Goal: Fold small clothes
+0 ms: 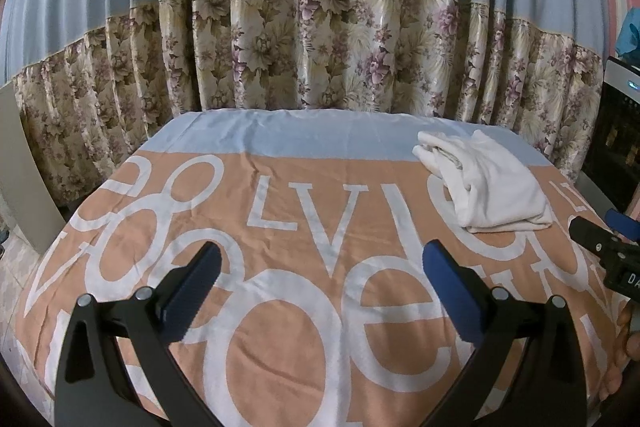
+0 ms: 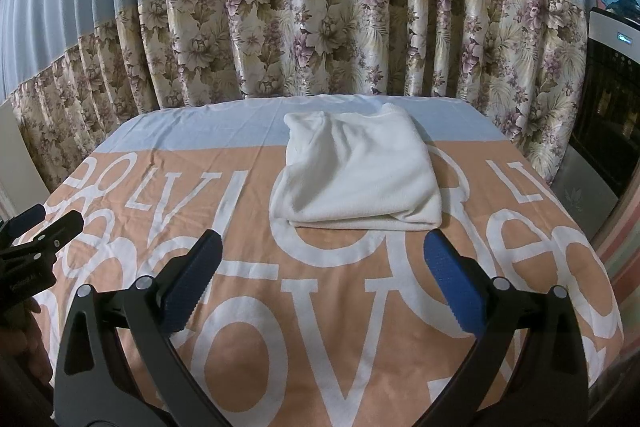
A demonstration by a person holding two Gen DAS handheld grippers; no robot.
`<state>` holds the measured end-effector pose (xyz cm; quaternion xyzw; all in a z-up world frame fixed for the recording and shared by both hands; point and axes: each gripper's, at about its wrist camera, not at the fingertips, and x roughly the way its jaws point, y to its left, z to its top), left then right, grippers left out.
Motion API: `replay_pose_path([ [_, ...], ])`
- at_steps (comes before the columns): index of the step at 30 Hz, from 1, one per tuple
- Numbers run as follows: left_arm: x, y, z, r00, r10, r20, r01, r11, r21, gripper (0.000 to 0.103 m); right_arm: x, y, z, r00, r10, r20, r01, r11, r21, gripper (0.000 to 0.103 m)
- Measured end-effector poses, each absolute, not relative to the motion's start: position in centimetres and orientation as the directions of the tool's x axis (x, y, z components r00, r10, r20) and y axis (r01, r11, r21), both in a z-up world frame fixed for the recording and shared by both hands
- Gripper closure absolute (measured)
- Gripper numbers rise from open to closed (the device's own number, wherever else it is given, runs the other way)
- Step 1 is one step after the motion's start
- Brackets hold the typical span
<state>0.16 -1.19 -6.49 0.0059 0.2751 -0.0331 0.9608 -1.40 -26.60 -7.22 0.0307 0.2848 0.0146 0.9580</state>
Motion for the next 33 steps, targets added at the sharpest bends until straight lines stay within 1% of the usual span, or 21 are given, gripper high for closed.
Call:
replay_pose_path([
  [4,0.6,-2.0,-7.0,0.824,-0.067,-0.563,0.094,0.995,0.018,0.002,-1.4,-26.6,-7.2,0.837,0.045,-0.545,-0.011,0.998,0.065,0.003],
  [12,0.1,-3.3,-6.9,0.836,-0.083,-0.542,0.13,0.99,0.049,0.002,-1.4,-26.4,-7.2,0.838,0.042,-0.545,-0.008,0.998,0.065,0.003],
  [22,0.2,-2.8,-6.7,0.84,-0.084,-0.537,0.112,0.994,0.019,0.002,-1.4,-26.2,-7.2,0.837,0.041,-0.545,-0.007,0.998,0.065,0.003],
  [25,0.5,-2.4,-6.8,0.836,-0.064,-0.545,0.081,0.997,0.007,0.002,-1.3,-26.2,-7.3,0.835,0.041,-0.548,-0.007,0.998,0.065,0.003],
  [29,0.7,-1.8,-6.9,0.827,-0.071,-0.558,0.072,0.997,-0.019,0.002,-1.5,-26.3,-7.2,0.835,0.043,-0.548,-0.009,0.998,0.065,0.003],
  [33,0.2,-1.8,-6.7,0.844,-0.083,-0.53,0.088,0.996,-0.016,0.002,-1.3,-26.4,-7.3,0.832,0.048,-0.552,-0.016,0.998,0.063,0.003],
])
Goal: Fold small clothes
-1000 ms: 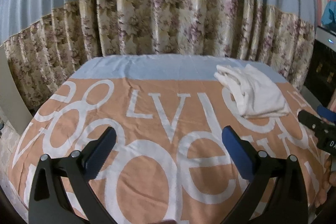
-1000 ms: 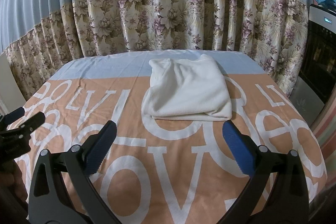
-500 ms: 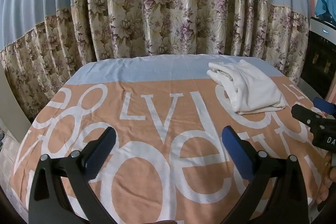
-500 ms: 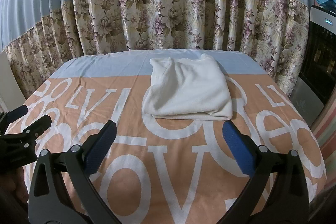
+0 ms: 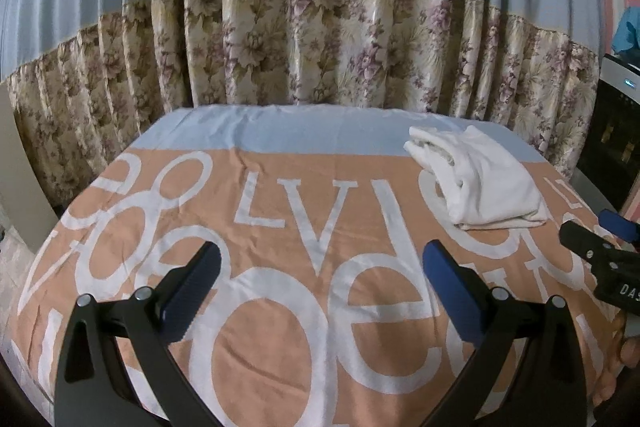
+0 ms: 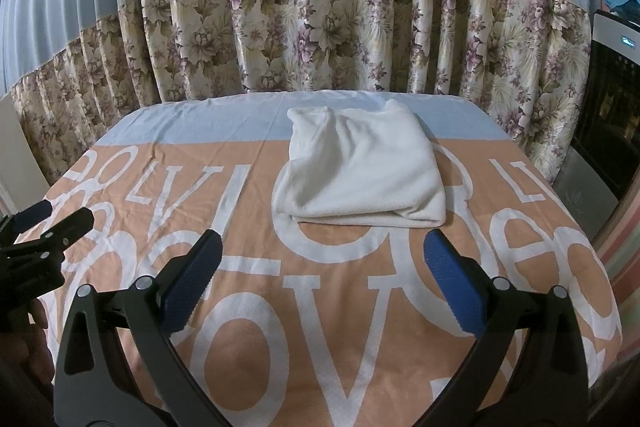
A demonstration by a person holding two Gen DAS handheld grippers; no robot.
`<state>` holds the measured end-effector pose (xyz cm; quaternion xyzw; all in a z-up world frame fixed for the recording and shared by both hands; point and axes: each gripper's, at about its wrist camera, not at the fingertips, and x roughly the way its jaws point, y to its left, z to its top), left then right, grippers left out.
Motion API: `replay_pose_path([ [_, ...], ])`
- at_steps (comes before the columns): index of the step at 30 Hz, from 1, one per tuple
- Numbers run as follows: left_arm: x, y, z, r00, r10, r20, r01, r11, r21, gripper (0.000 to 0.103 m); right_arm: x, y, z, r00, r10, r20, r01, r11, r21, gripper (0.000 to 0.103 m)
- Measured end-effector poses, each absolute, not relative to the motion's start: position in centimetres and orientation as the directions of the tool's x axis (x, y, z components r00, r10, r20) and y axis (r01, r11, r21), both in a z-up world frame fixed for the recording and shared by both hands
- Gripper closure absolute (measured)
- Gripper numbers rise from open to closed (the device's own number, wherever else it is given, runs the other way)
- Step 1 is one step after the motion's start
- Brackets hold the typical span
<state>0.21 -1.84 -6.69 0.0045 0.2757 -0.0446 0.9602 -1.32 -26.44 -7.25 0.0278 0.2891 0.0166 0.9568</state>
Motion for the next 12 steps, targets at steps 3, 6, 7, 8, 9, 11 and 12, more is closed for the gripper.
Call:
replay_pose_path([
  [3,0.07,-2.0,-6.51,0.848,-0.099,-0.521,0.104,0.994,-0.019,0.002,-1.32,-26.35,-7.24,0.832,0.048,-0.552,-0.015,0.998,0.065,0.003],
  [6,0.48,-1.75,-6.8,0.825,-0.139,-0.548,0.122,0.99,-0.067,0.002,-1.29,-26.41,-7.27,0.833,0.047,-0.552,-0.014,0.998,0.064,0.003],
  [7,0.61,-1.72,-6.86,0.819,-0.146,-0.555,0.125,0.989,-0.075,0.002,-1.3,-26.42,-7.29,0.832,0.047,-0.553,-0.014,0.998,0.065,0.003],
  [8,0.69,-1.69,-6.98,0.814,-0.149,-0.561,0.127,0.989,-0.079,0.002,-1.3,-26.35,-7.25,0.832,0.047,-0.552,-0.015,0.998,0.064,0.003],
  [9,0.7,-1.68,-7.08,0.813,-0.146,-0.564,0.124,0.989,-0.077,0.002,-1.3,-26.36,-7.25,0.833,0.047,-0.552,-0.015,0.998,0.063,0.003],
  [11,0.7,-1.71,-7.22,0.808,-0.146,-0.57,0.125,0.989,-0.076,0.002,-1.27,-26.37,-7.24,0.832,0.048,-0.553,-0.015,0.998,0.064,0.003],
  [12,0.68,-1.64,-7.25,0.807,-0.15,-0.571,0.127,0.989,-0.081,0.002,-1.29,-26.36,-7.23,0.833,0.048,-0.552,-0.014,0.998,0.064,0.003],
])
